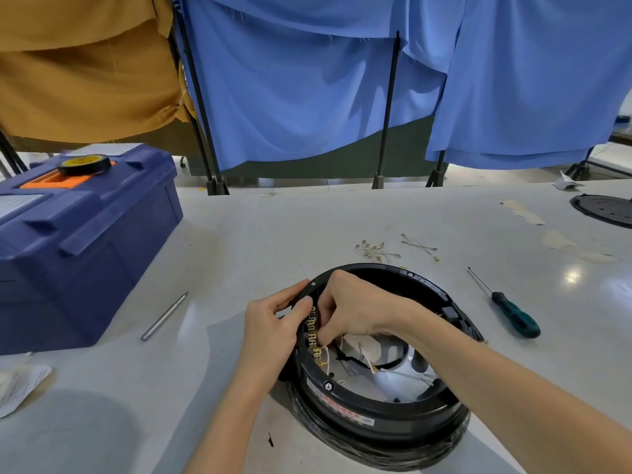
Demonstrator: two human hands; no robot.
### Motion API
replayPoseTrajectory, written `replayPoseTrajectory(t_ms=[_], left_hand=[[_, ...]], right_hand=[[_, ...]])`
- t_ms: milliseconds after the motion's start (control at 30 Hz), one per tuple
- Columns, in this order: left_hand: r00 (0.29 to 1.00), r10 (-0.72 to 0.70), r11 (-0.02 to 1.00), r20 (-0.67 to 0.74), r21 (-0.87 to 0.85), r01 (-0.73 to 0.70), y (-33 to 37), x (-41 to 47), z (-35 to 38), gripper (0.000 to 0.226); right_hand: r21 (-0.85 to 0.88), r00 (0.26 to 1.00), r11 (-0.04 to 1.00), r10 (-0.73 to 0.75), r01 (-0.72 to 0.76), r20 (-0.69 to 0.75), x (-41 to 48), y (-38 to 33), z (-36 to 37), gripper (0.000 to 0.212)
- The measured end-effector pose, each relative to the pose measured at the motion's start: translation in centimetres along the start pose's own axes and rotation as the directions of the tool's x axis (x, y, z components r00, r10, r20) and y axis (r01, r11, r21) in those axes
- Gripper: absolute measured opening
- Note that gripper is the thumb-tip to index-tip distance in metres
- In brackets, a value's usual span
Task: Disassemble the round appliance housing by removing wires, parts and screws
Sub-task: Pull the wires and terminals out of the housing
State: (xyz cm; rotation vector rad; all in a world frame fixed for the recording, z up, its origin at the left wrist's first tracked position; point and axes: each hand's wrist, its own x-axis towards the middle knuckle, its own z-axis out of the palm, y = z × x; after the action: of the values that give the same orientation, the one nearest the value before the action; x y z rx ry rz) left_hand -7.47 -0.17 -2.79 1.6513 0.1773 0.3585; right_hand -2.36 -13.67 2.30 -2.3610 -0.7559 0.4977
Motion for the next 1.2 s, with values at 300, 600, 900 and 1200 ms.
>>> replayPoseTrajectory(t_ms=[300, 600, 900, 1200], left_hand=[[1.000, -0.013, 1.000, 0.009, -0.014, 0.013, 0.0, 0.0, 0.0, 0.027], [1.000, -0.008, 1.000, -0.001, -0.006, 0.008, 0.0, -0.1, 0.0, 0.027], [1.000, -0.020, 1.000, -0.004, -0.010, 0.020, 0.0, -0.1, 0.1, 0.026], [1.000, -0.010, 1.000, -0.005, -0.004, 0.010, 0.2, -0.2, 0.1, 0.027]], right_hand=[[0.001, 0.999, 0.999, 0.050, -0.050, 0.020, 0.1, 0.1, 0.1, 0.018], [0.134, 1.000, 0.991, 0.022, -0.024, 0.015, -1.0, 1.0, -0.7, 0.016], [0.089, 0.995, 0.995, -0.034, 0.042, -0.089, -2.0, 0.6, -0.8, 0.018], [0.052, 0.981, 0.997, -0.045, 0.055, -0.188, -2.6, 0.3, -0.6, 0.025]])
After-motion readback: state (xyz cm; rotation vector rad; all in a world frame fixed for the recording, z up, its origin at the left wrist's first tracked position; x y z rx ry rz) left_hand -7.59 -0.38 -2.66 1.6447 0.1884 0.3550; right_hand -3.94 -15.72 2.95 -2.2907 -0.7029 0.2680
